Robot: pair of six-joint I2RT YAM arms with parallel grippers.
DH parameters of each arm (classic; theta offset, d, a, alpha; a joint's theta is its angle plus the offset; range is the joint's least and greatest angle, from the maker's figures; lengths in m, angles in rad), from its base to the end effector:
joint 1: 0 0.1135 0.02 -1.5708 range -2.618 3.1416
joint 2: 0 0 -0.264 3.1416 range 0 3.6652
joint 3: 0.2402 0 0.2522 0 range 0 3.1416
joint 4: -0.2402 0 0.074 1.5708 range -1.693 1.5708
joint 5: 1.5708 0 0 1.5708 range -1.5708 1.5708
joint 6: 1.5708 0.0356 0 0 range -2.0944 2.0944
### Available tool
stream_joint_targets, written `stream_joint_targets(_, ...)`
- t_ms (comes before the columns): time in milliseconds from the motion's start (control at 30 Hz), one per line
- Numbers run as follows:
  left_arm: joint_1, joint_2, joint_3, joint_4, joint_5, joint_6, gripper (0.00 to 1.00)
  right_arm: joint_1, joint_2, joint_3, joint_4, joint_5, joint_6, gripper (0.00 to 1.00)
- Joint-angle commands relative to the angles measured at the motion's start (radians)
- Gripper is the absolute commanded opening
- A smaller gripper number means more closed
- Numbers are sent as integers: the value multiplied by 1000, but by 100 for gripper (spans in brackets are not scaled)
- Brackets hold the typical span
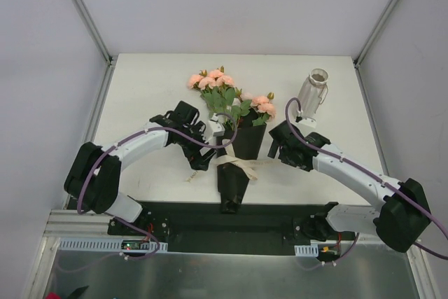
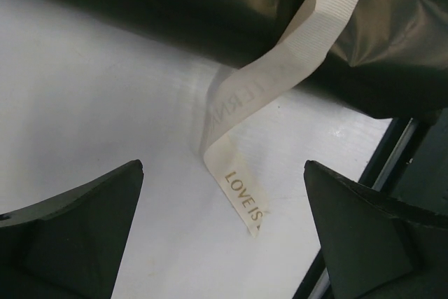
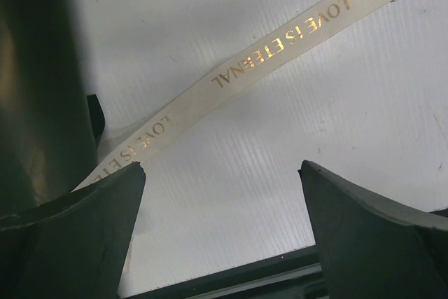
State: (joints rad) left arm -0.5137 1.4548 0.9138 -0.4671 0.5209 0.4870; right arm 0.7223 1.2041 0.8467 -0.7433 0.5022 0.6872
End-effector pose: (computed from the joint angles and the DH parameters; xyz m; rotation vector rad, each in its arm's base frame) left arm 0.2406 -0.1561 0.2123 1.3727 2.1079 -0.6780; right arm 0.1790 0.1349 0.2367 0.1082 2.4680 -0.0993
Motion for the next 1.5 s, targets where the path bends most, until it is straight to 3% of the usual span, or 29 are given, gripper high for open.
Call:
stream_joint_targets(0, -34, 54, 39, 99, -12, 81, 99, -7, -8, -11, 28, -33, 66, 97)
stream_joint_targets(300, -88, 133, 28, 177, -24, 130, 98, -47, 26, -43, 110, -114, 104, 98)
stream_joint_targets(400, -92, 141, 36, 183, -33, 142, 69, -52, 48, -55, 151, -165, 141, 99)
stream_joint_targets(433, -95, 147, 42, 183, -45, 142, 41, -53, 63, -57, 160, -184, 149, 99)
stream_joint_targets(567, -94, 151, 43, 186, -96, 114, 0, -52, 95, -78, 226, -238, 208, 99)
stream_joint_targets(867, -95, 58, 19, 185, -148, 87, 0, -34, 123, -184, 427, -280, 400, 90)
stream_joint_targets(1267, -94, 44, 8, 182, -167, 74, 0, 20, 235, -170, 476, -315, 597, 68)
stream_joint_targets(1367, -94, 39, 13, 165, -168, 70, 0, 28, 259, -164, 475, -320, 607, 46)
stream_joint_targets(1400, -95, 36, 16, 160, -168, 68, 0, 26, 262, -167, 475, -317, 610, 32)
stream_joint_targets(1467, -95, 23, 22, 147, -180, 68, 0, 26, 265, -170, 469, -311, 612, 21)
